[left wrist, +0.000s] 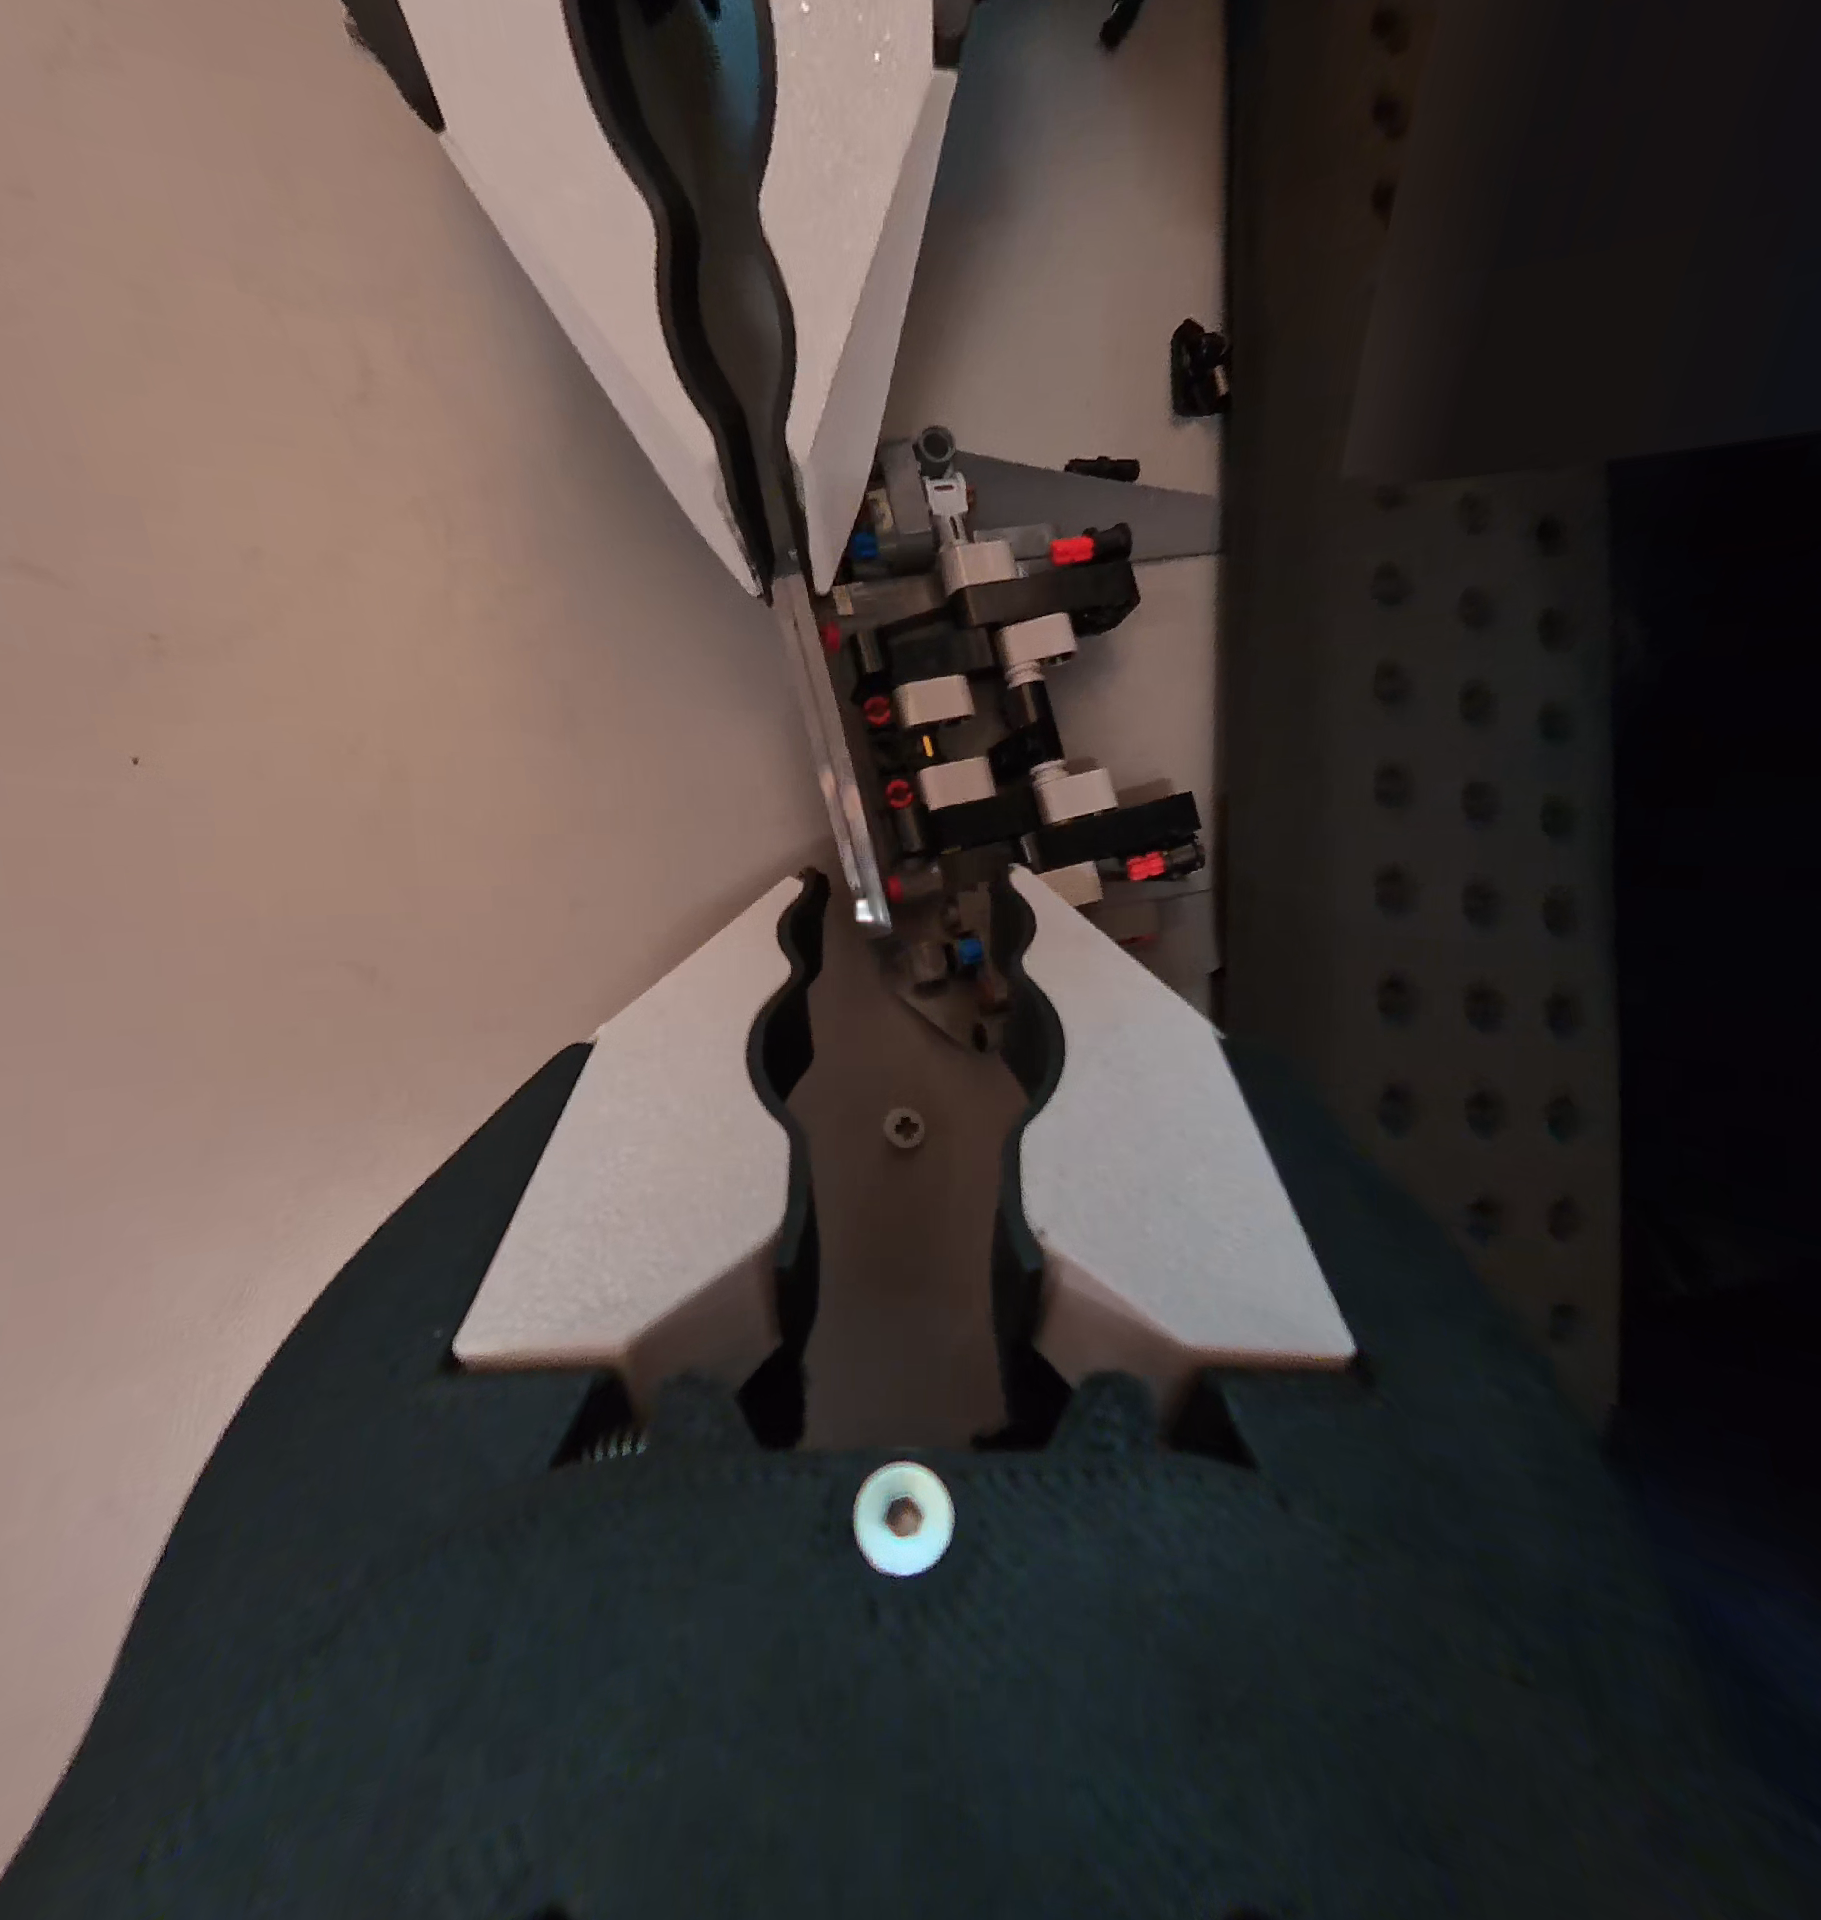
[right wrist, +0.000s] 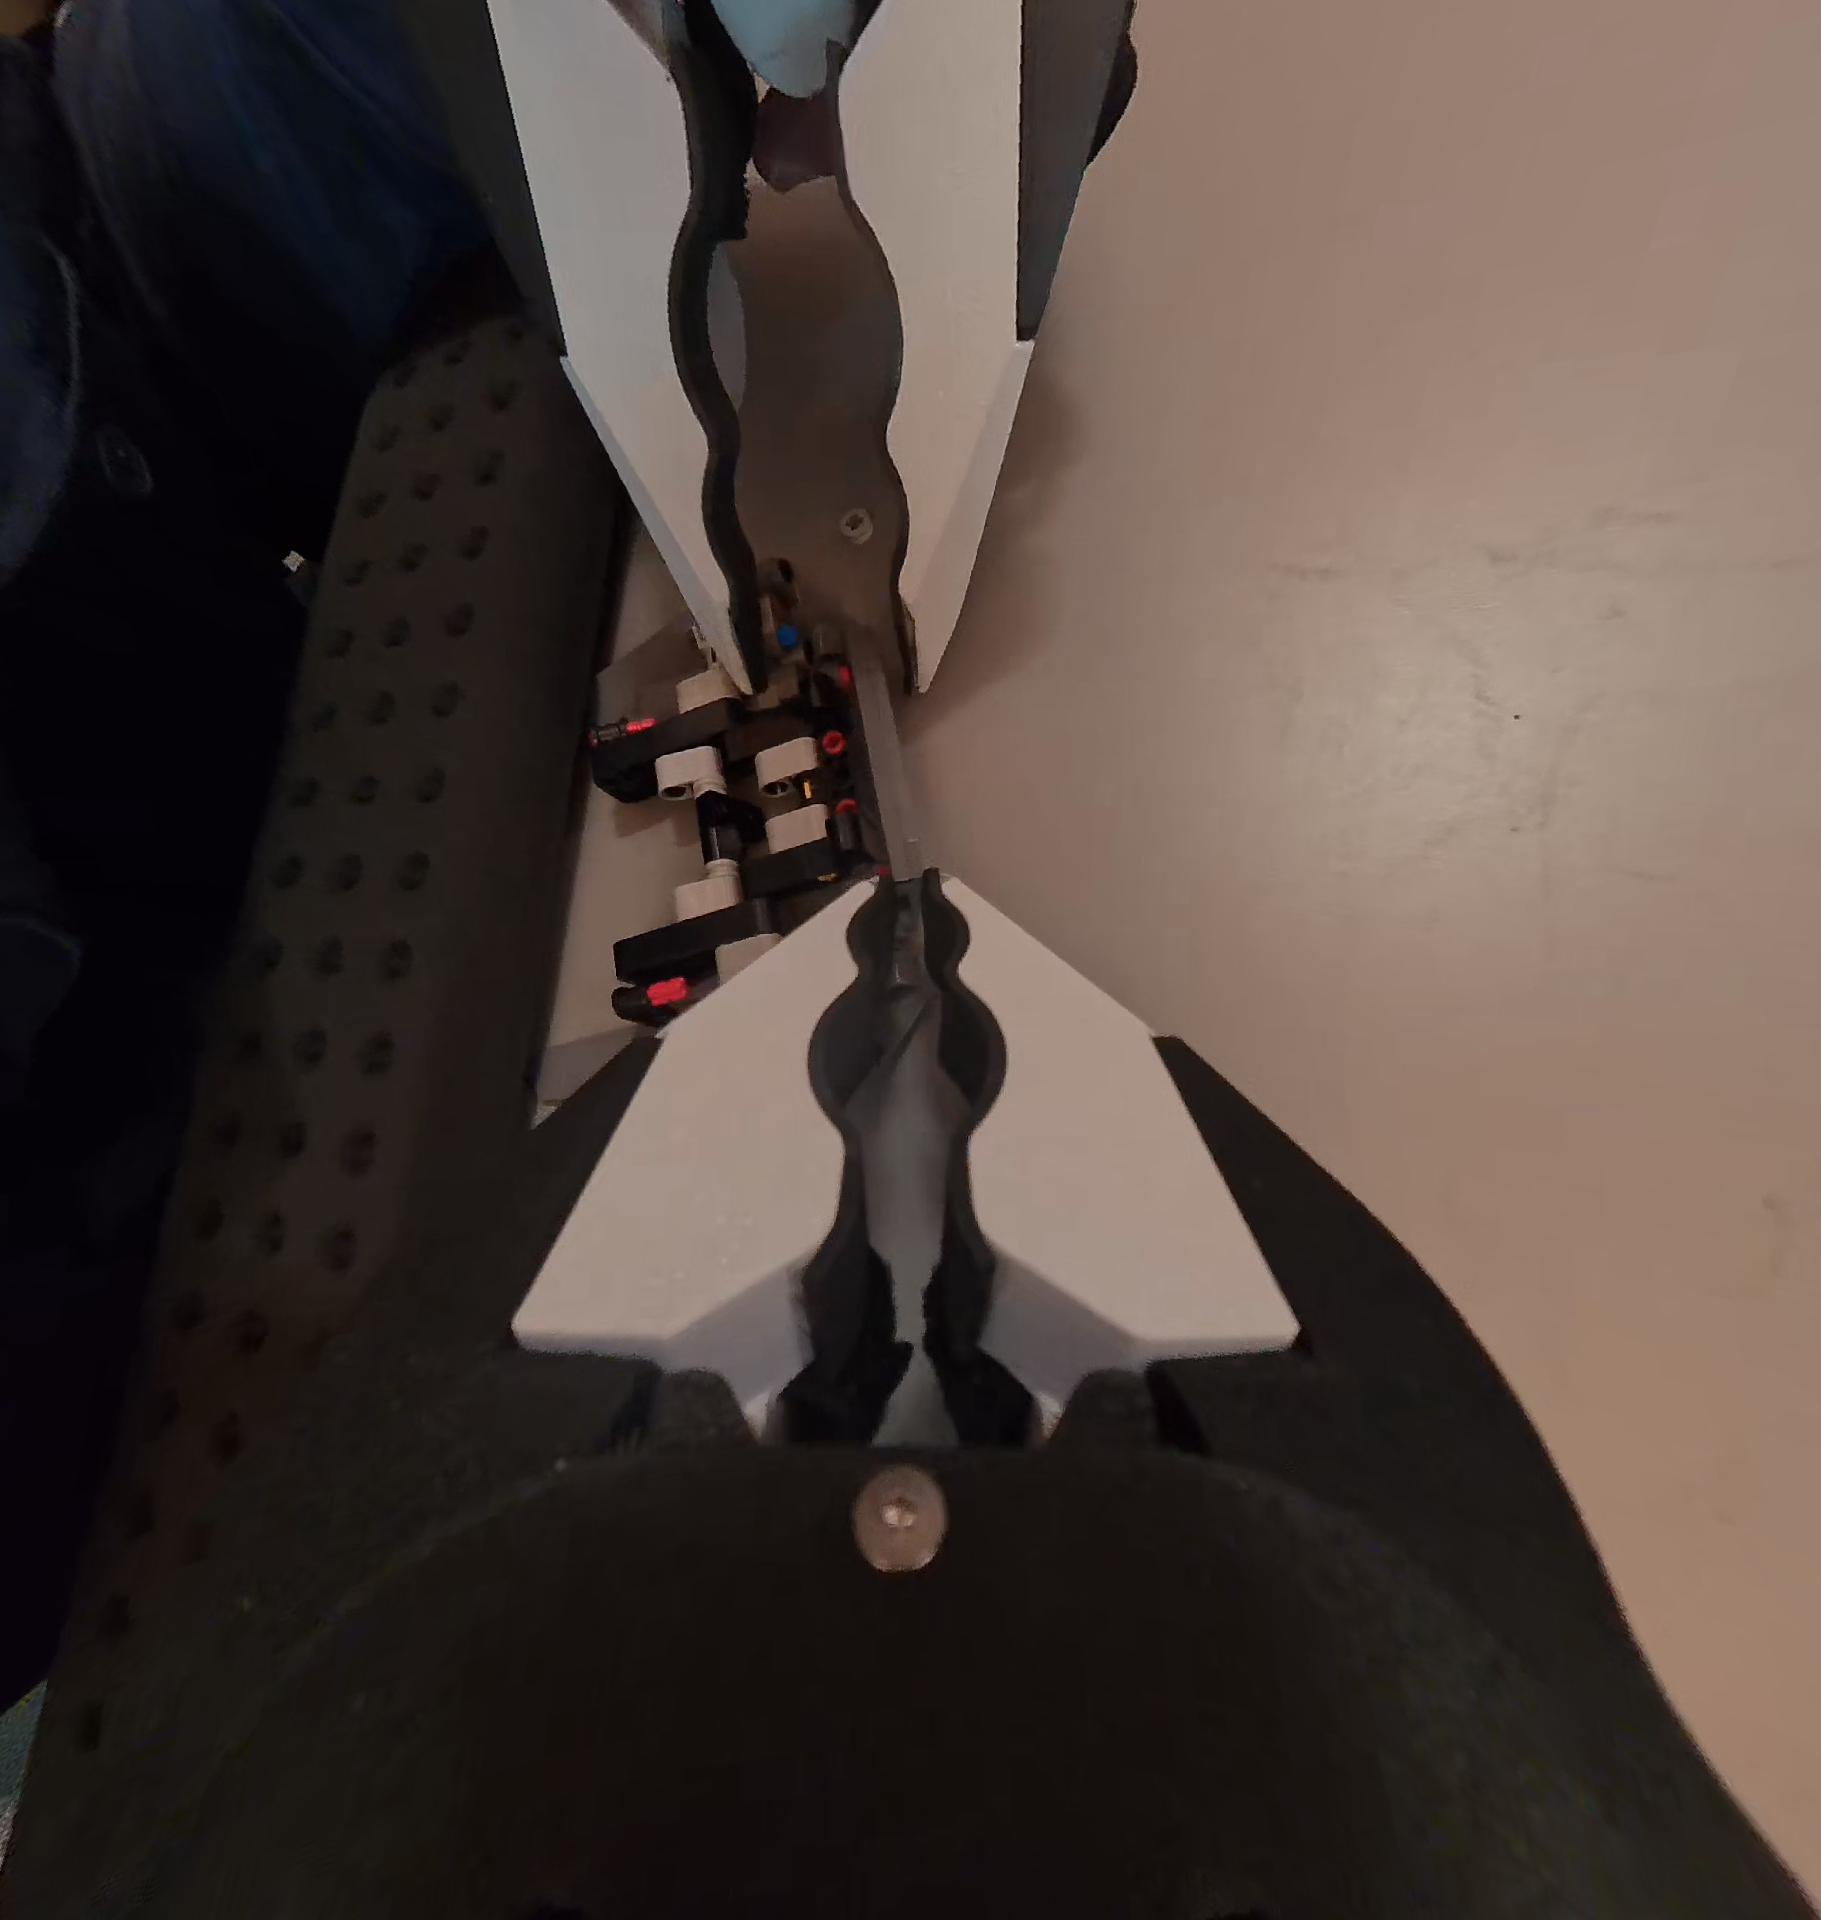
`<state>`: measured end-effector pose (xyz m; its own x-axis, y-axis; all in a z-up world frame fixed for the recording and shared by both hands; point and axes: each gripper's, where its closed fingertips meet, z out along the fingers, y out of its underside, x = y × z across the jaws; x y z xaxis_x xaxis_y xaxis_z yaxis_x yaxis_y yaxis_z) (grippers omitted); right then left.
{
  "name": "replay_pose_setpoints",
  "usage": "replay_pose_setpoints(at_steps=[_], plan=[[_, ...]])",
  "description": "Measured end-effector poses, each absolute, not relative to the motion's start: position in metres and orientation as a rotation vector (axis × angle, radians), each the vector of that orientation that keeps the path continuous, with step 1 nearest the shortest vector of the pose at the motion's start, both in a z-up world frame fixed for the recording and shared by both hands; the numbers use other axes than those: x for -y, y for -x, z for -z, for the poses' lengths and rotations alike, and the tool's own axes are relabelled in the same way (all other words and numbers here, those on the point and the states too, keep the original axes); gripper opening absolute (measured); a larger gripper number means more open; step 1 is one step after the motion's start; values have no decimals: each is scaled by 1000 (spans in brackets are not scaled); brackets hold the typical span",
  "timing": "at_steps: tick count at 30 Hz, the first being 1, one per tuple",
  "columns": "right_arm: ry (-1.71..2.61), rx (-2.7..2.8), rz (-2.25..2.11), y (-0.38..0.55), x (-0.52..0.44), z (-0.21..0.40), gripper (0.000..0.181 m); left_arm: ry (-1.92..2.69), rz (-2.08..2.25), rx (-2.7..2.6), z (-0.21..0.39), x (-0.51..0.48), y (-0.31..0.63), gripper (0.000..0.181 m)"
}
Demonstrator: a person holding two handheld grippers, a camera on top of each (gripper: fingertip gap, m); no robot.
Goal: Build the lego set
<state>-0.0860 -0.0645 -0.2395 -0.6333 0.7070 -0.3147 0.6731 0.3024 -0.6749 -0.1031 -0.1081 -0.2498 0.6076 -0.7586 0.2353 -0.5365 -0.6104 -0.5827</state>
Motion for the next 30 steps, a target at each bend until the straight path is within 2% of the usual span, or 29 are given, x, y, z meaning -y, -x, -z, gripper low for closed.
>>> replay_pose_setpoints(at_steps=[11, 30], plan=[[1318, 2507, -1266, 86, 67, 240, 2, 2376, 601, -1059, 252, 107, 104, 18], [1300, 2529, -1243, 85, 70, 242, 2, 2400, 538, -1085, 254, 107, 104, 17]])
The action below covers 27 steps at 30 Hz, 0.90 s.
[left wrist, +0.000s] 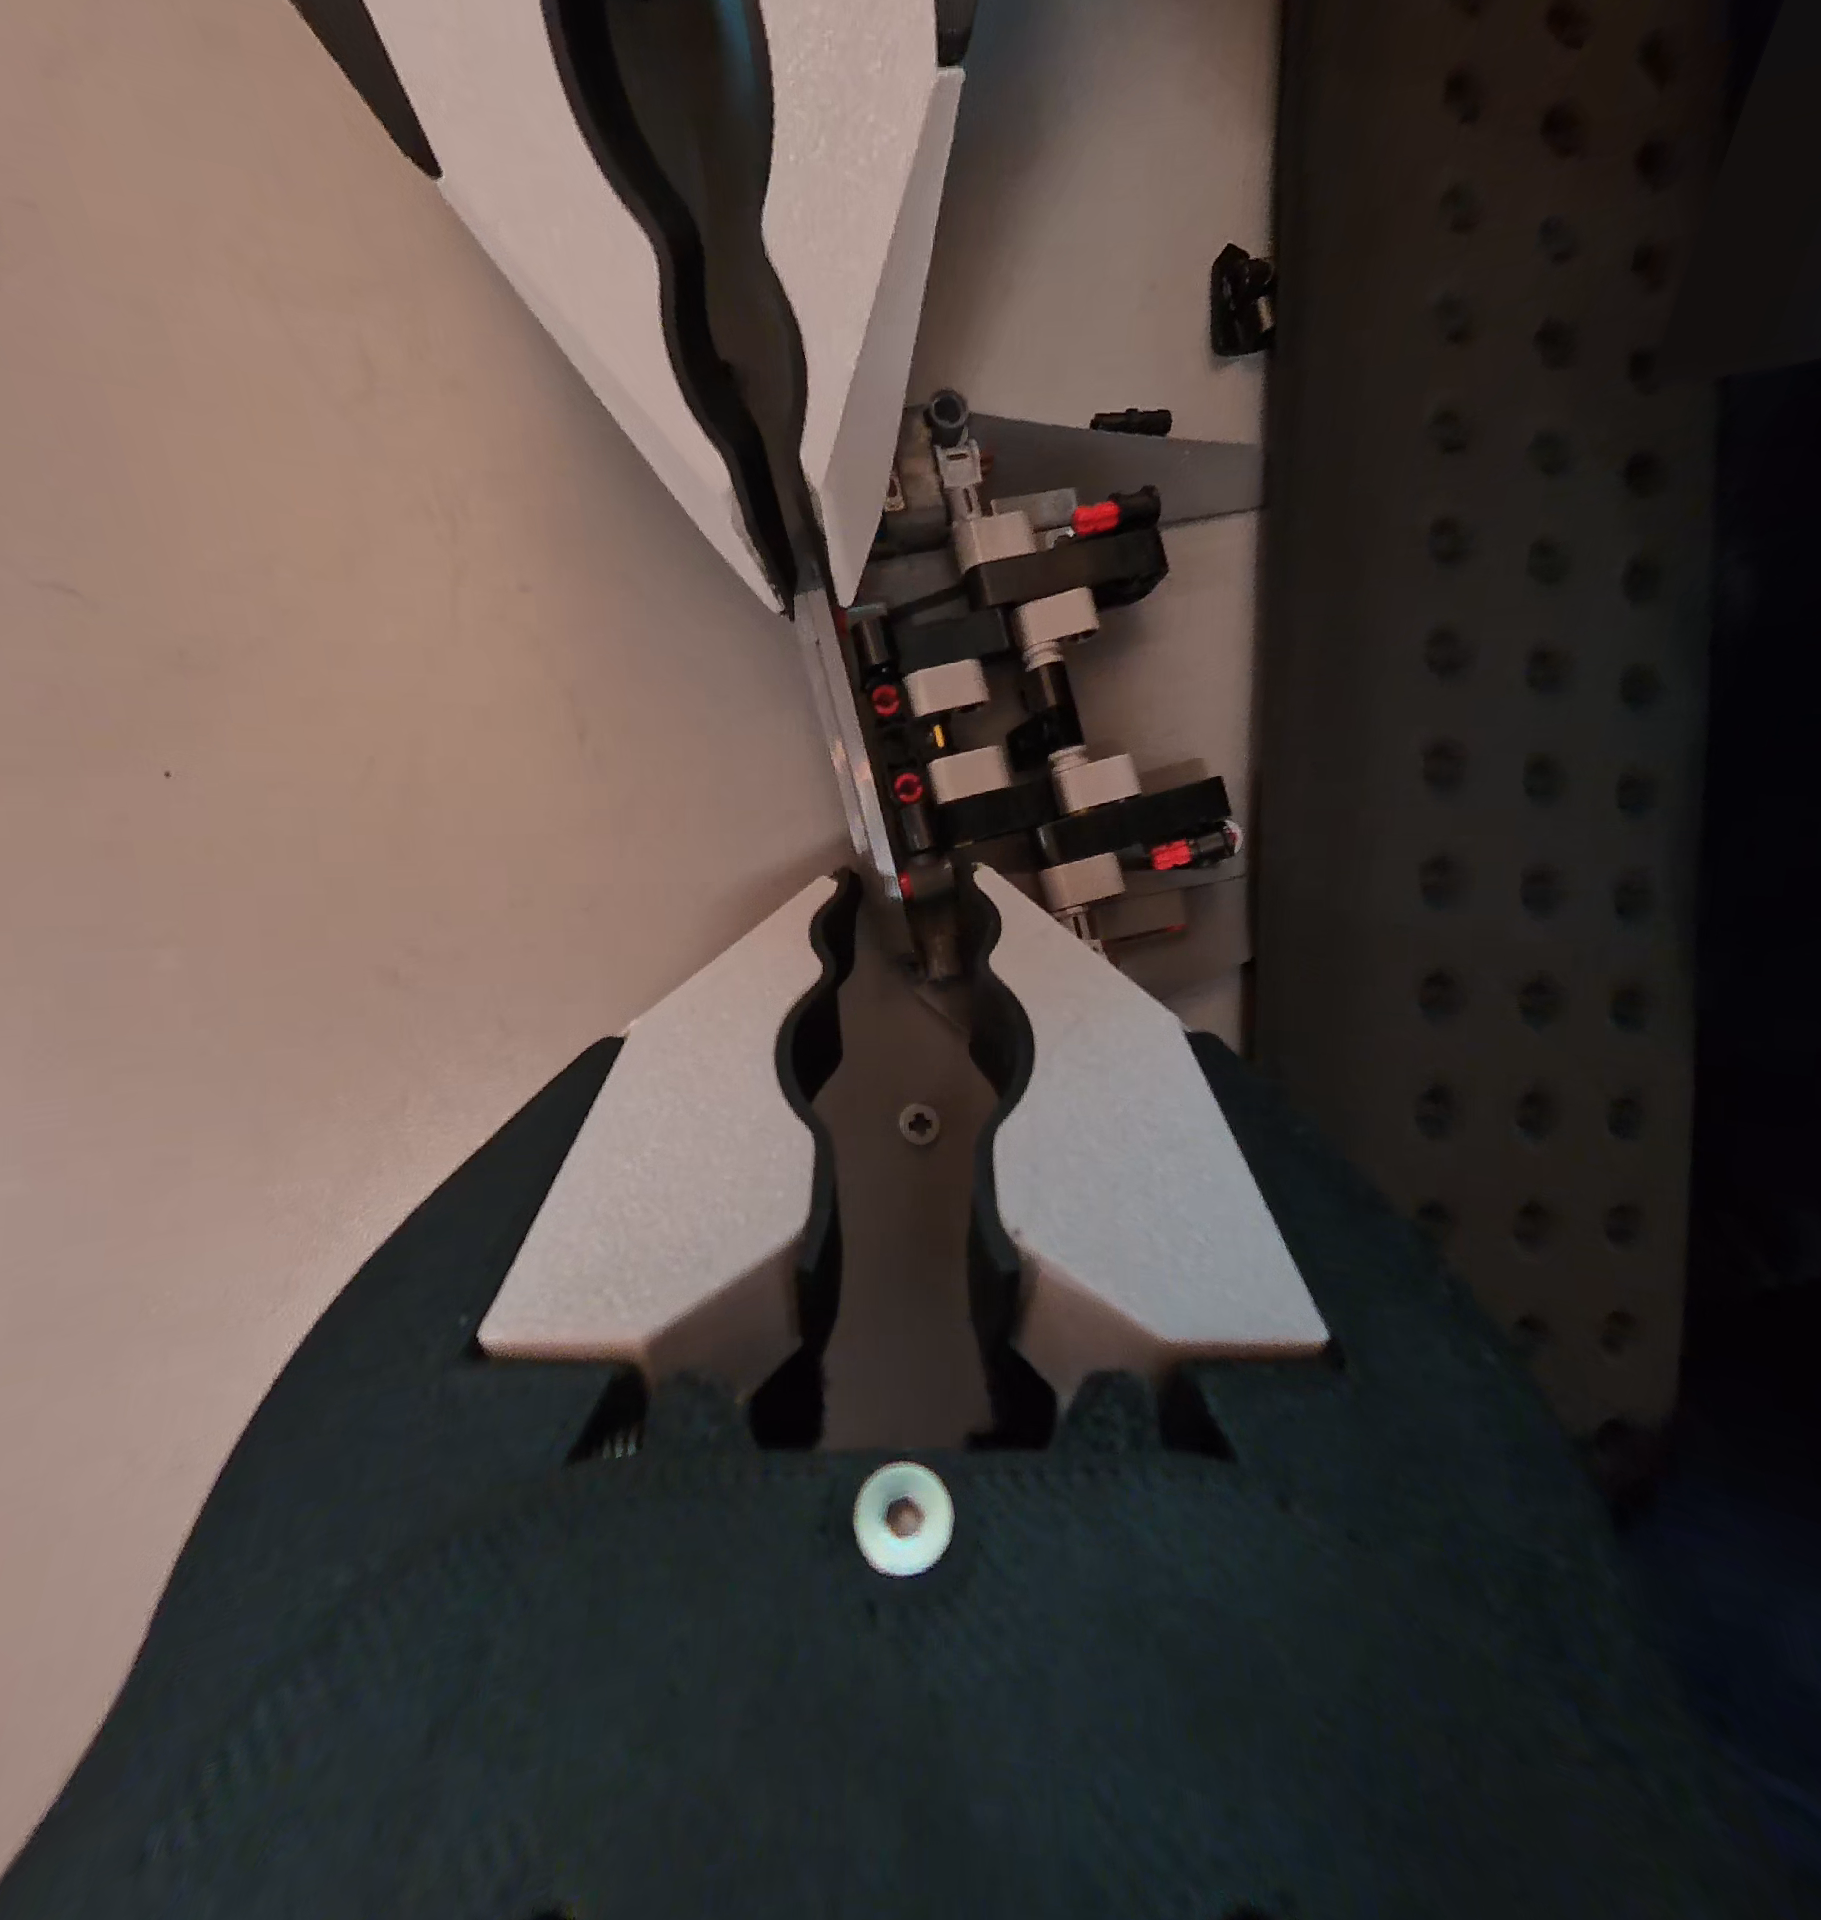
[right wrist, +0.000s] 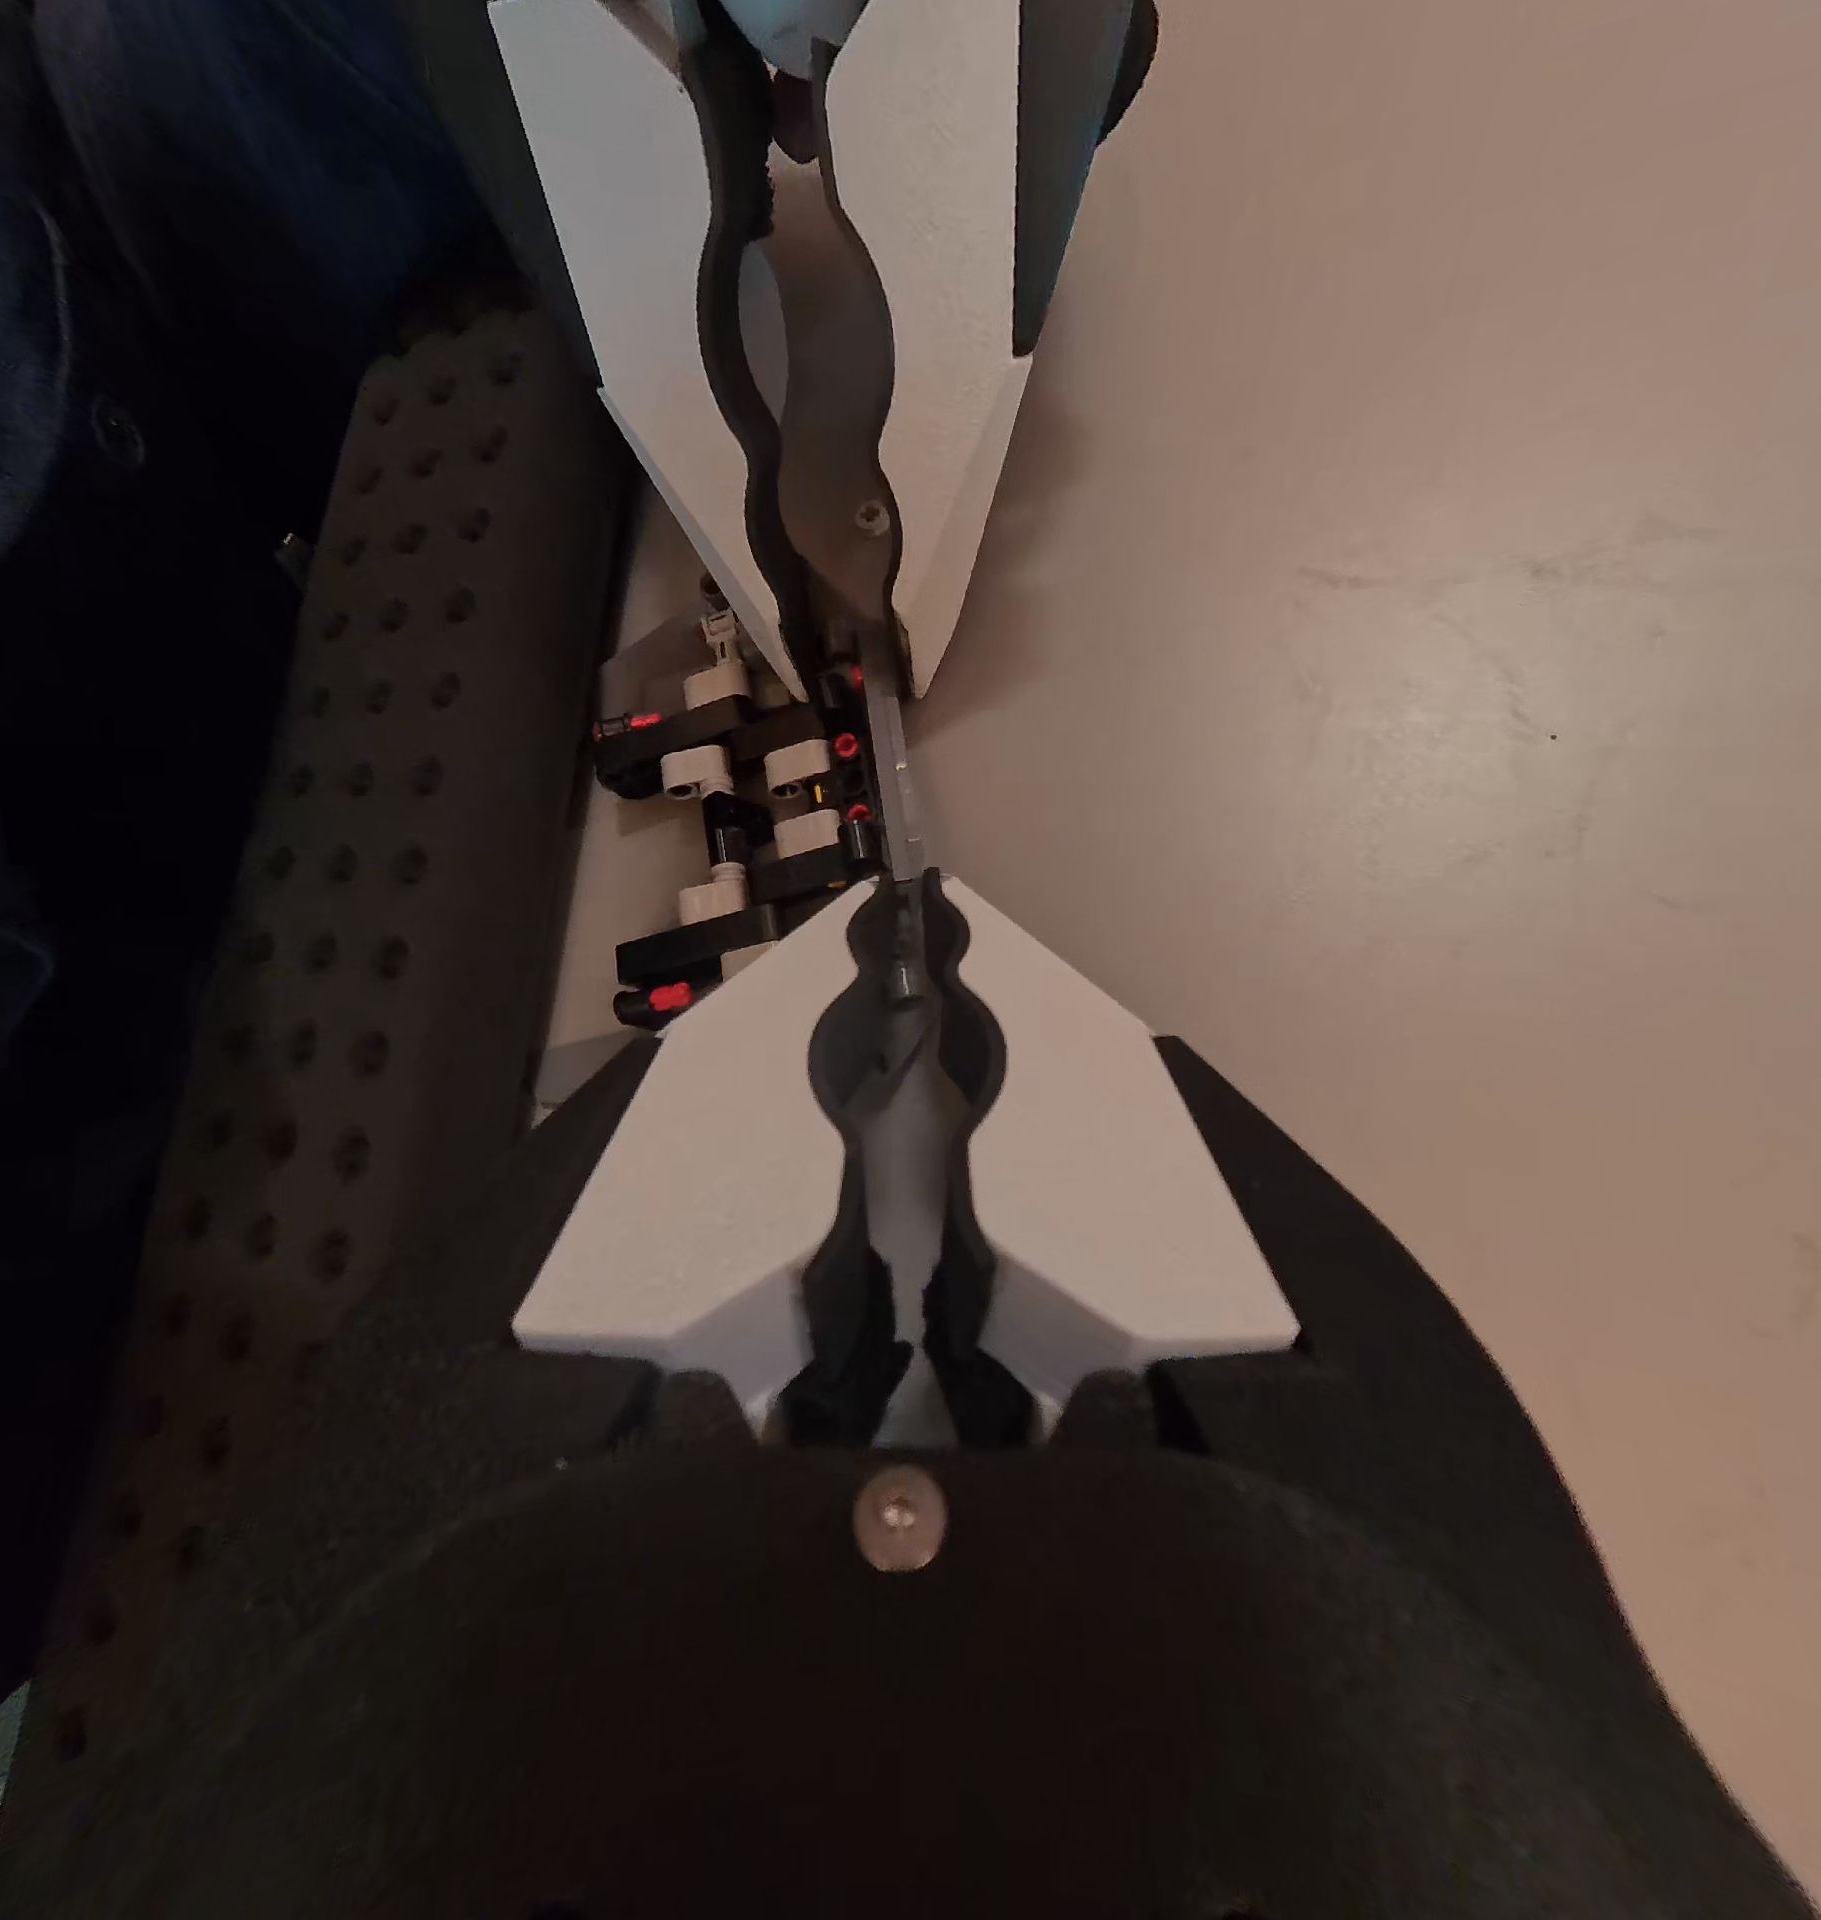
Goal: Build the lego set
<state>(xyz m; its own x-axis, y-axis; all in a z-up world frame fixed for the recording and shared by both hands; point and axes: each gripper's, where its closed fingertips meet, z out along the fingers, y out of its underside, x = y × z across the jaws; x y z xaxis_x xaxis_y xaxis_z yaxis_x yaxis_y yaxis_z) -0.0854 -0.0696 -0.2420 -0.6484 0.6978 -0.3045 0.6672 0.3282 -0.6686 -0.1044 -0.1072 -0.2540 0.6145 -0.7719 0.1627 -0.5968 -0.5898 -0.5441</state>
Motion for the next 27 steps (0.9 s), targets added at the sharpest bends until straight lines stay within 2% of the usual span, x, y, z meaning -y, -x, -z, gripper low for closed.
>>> replay_pose_setpoints(at_steps=[27], plan=[[1256, 2552, -1174, 82, 65, 246, 3, 2361, 335, -1178, 254, 98, 109, 13]])
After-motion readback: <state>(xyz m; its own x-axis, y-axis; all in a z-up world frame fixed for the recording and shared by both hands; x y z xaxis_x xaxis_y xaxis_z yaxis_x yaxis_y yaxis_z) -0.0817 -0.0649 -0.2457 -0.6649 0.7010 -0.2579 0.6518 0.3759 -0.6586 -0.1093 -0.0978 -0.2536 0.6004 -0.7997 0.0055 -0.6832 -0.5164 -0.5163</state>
